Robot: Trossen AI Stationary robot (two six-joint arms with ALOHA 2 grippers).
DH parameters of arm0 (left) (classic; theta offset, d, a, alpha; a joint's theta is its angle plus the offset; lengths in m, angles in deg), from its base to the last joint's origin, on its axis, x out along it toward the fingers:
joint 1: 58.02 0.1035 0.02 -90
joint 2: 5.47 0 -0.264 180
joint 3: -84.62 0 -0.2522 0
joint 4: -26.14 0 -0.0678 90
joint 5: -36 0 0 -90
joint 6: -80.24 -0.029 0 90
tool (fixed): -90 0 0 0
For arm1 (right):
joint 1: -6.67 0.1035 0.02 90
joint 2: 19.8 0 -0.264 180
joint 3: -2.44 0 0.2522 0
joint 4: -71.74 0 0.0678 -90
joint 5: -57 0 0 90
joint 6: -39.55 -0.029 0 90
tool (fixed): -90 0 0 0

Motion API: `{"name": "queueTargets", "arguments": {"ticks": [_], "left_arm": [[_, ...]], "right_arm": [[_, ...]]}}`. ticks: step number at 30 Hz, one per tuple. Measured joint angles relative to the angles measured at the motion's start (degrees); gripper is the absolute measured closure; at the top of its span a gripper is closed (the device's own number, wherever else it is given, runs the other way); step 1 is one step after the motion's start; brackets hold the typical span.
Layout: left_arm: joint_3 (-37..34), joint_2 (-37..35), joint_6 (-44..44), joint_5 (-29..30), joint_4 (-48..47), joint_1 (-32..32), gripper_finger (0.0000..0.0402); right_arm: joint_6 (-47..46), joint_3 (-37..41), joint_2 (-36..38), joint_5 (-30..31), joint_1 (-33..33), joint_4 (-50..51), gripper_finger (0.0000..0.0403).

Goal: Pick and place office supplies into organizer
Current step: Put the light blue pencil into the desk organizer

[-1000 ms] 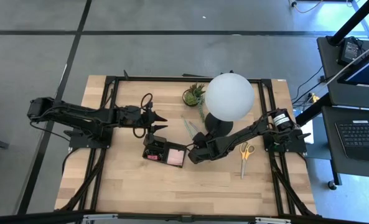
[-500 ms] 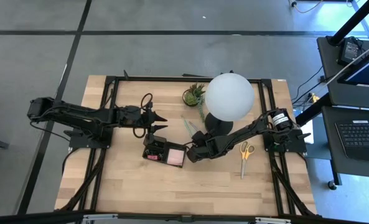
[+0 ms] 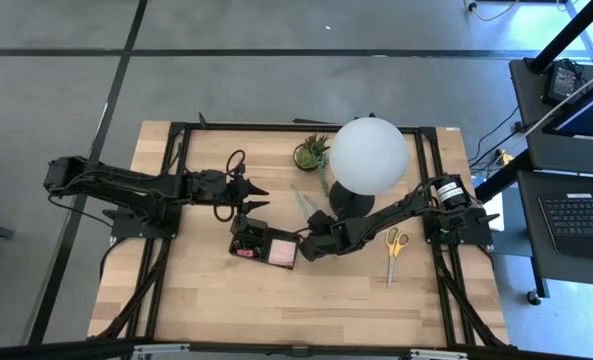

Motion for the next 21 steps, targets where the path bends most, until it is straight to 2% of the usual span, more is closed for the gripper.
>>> {"name": "queueTargets", "arguments": {"ticks": [12, 17, 21], "left_arm": [[0.0, 0.0, 0.0, 0.0, -0.4, 0.0, 0.0288], [0.0, 0.0, 0.0, 0.0, -0.5, 0.0, 0.0288], [0.0, 0.0, 0.0, 0.0, -0.5, 0.0, 0.0288]], "right_arm": [[1.5, 0.0, 0.0, -0.8, -0.1, 0.3, 0.0344], [1.6, -0.1, 0.2, -4.0, -0.1, 1.2, 0.0390], [0.7, -0.1, 0.3, -6.3, -0.1, 3.1, 0.0394]]}}
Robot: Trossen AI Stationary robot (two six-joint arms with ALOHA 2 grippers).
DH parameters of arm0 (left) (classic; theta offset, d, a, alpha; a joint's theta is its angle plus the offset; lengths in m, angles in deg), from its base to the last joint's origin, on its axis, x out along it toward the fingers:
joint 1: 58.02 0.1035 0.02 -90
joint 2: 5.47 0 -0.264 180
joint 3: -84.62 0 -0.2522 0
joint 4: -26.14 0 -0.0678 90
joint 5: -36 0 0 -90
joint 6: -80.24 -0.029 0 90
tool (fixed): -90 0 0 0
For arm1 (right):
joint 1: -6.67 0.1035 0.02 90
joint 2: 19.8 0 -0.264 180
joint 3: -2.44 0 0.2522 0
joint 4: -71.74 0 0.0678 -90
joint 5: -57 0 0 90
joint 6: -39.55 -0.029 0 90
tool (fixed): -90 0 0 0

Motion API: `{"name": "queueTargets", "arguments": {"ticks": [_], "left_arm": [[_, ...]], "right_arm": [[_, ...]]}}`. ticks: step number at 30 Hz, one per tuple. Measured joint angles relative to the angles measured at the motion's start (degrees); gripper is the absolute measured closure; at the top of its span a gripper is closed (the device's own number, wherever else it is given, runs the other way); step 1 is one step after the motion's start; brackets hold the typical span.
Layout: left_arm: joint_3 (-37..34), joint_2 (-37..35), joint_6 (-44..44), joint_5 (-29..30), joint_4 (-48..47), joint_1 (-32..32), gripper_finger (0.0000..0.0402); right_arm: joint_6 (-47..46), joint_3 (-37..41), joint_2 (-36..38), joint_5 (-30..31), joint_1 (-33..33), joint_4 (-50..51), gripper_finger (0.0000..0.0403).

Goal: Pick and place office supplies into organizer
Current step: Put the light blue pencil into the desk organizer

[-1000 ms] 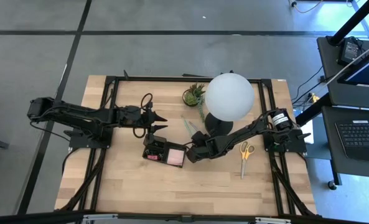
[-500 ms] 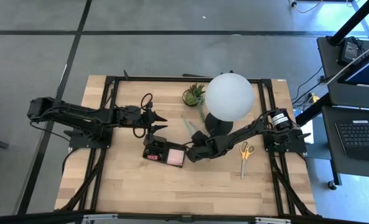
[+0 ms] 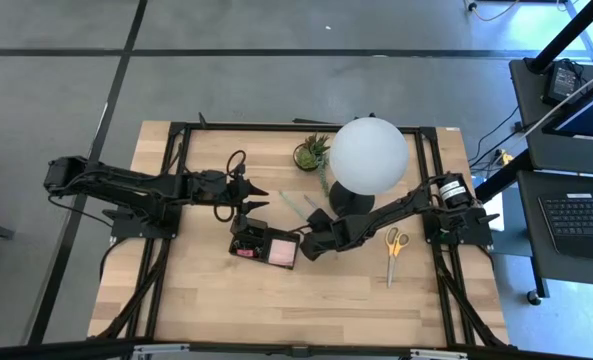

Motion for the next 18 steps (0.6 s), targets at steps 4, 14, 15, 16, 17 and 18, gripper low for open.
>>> {"name": "queueTargets", "arguments": {"ticks": [4, 14, 15, 16, 17, 18], "left_arm": [[0.0, 0.0, 0.0, 0.0, -1.8, 0.1, 0.0288], [0.0, 0.2, -7.2, 1.7, -14.3, 5.7, 0.0296], [0.0, 0.4, -9.8, 1.4, -14.8, 6.4, 0.0295], [0.0, 0.8, -12.3, 1.1, -15.1, 7.0, 0.0292], [0.0, 1.3, -14.4, 1.0, -15.0, 7.4, 0.0289], [0.0, 2.1, -16.4, 0.4, -14.5, 7.7, 0.0286]], "right_arm": [[-0.6, 0.0, 0.0, -0.7, 0.0, 0.4, 0.0399], [0.4, 0.0, 0.0, -1.2, 0.1, 0.4, 0.0401], [0.5, 0.0, 0.0, -1.2, 0.1, 0.3, 0.0401], [0.6, 0.1, 0.0, -1.2, 0.1, 0.2, 0.0401], [0.6, 0.1, 0.0, -1.2, 0.1, 0.2, 0.0401], [0.6, 0.1, 0.0, -1.2, 0.1, 0.2, 0.0401]]}}
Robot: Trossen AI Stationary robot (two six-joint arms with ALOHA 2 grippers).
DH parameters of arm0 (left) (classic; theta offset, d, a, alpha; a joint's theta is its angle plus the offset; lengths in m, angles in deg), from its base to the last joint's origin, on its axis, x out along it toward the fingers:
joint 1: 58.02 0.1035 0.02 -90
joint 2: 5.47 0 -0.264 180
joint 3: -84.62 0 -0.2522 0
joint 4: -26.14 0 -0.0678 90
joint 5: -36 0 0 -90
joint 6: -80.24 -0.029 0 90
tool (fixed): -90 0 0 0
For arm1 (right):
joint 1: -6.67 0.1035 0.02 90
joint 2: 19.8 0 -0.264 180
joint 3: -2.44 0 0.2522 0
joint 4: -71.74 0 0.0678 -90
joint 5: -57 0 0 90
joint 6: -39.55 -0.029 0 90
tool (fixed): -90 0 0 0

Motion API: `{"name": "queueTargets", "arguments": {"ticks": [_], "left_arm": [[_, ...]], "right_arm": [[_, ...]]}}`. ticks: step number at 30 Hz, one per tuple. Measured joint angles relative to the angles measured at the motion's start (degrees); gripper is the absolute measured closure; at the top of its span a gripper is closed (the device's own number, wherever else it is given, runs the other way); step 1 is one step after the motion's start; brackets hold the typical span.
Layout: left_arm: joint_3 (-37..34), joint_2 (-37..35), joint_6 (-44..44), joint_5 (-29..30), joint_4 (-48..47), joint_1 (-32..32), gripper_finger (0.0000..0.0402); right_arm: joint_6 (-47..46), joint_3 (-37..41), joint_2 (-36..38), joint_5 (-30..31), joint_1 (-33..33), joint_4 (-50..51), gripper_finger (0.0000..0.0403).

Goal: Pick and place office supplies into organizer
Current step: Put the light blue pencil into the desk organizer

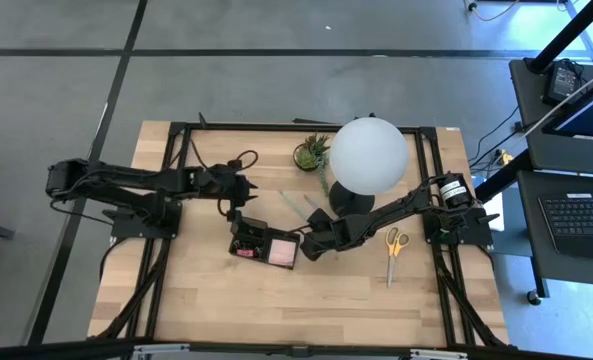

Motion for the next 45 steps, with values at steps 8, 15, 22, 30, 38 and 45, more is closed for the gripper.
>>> {"name": "queueTargets", "arguments": {"ticks": [8, 15, 22, 30, 38, 45], "left_arm": [[0.1, 9.4, -5.9, -1.5, 10.3, 0.4, 0.0281], [4.1, 16.6, -7.9, 1.0, 9.8, 0.3, 0.0292], [8.7, 17.8, -15.3, 12.1, 2.0, 0.4, 0.0296], [18.7, 17.6, -17.9, 9.6, -18.3, 2.5, 0.0309], [23.8, 17.6, -22.3, -10.1, -22.2, 8.4, 0.0341], [23.7, 17.9, -26.4, -10.5, -20.7, 9.3, 0.0337]], "right_arm": [[0.0, 0.1, 0.0, 0.0, 0.0, -0.6, 0.0401], [0.0, 0.1, 0.0, 0.0, 0.1, -0.8, 0.0401], [0.0, 0.1, 0.0, -0.1, 0.1, -0.9, 0.0401], [0.0, 0.1, 0.0, -0.1, 0.1, -1.0, 0.0401], [0.0, 0.1, 0.0, -0.2, 0.1, -1.1, 0.0401], [0.0, 0.1, 0.0, -0.3, 0.1, -1.8, 0.0401]]}}
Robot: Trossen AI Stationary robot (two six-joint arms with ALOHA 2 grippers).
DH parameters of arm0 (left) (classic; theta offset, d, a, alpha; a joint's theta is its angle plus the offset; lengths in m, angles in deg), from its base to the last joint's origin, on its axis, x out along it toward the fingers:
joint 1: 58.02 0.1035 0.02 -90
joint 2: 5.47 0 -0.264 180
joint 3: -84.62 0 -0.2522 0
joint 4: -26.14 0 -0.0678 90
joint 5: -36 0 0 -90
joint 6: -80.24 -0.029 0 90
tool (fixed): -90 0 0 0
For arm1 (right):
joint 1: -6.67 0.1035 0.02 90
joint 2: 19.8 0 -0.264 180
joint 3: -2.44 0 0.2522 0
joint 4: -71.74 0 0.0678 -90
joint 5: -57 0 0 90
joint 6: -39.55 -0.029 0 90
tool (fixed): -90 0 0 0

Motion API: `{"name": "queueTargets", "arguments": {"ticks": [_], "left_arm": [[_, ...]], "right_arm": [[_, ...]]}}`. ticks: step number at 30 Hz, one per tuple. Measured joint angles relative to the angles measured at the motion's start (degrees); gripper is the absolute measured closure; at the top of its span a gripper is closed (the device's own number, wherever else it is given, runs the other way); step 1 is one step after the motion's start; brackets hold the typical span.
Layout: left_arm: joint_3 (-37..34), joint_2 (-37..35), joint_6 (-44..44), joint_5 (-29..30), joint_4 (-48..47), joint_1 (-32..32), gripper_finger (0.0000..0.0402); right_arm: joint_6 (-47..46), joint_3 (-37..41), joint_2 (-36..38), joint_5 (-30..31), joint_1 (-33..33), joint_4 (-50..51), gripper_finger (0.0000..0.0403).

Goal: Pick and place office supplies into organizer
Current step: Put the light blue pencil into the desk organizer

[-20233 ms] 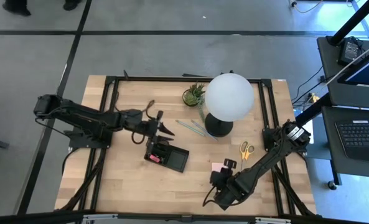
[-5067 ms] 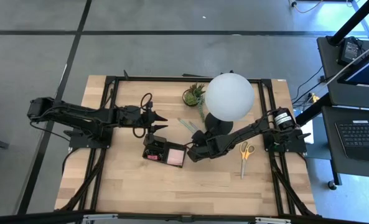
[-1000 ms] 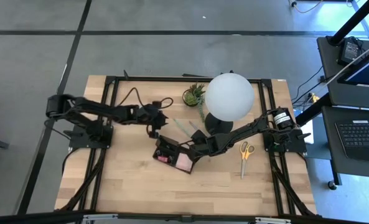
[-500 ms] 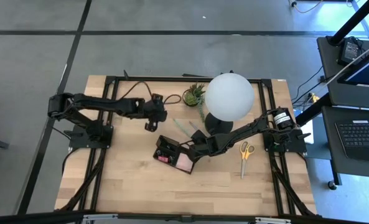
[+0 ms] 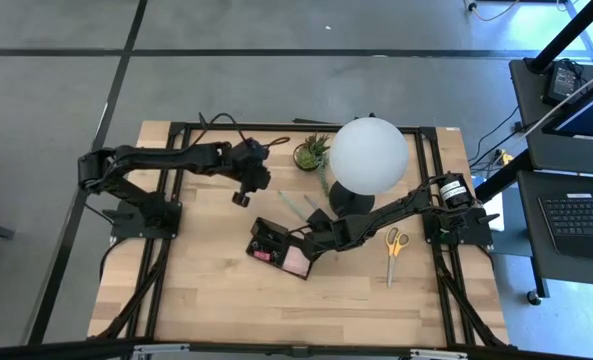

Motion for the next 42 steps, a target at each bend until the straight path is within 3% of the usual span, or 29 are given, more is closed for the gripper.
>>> {"name": "queueTargets", "arguments": {"ticks": [7, 14, 25, 36, 42], "left_arm": [[-0.1, 2.2, -5.1, 7.0, 1.2, 0.0, 0.0304], [-0.1, 8.3, -3.8, 6.6, 0.8, -1.1, 0.0277], [-0.1, 15.1, -3.2, 6.7, 6.8, -2.2, 0.0279], [-0.1, 15.9, -2.6, 2.6, 9.4, -2.8, 0.0280], [-0.1, 15.9, -2.7, 2.4, 9.9, -4.6, 0.0302]], "right_arm": [[-0.1, 0.0, 0.0, -0.2, 0.0, -1.1, 0.0399], [-0.1, 0.0, 0.0, -0.4, 0.0, -1.5, 0.0399], [1.3, 0.0, -0.1, -0.6, 0.0, -1.9, 0.0398], [1.9, 0.0, -0.1, 0.0, 0.0, -2.3, 0.0398], [2.0, 0.0, -0.1, 0.3, 0.0, -2.4, 0.0398]]}}
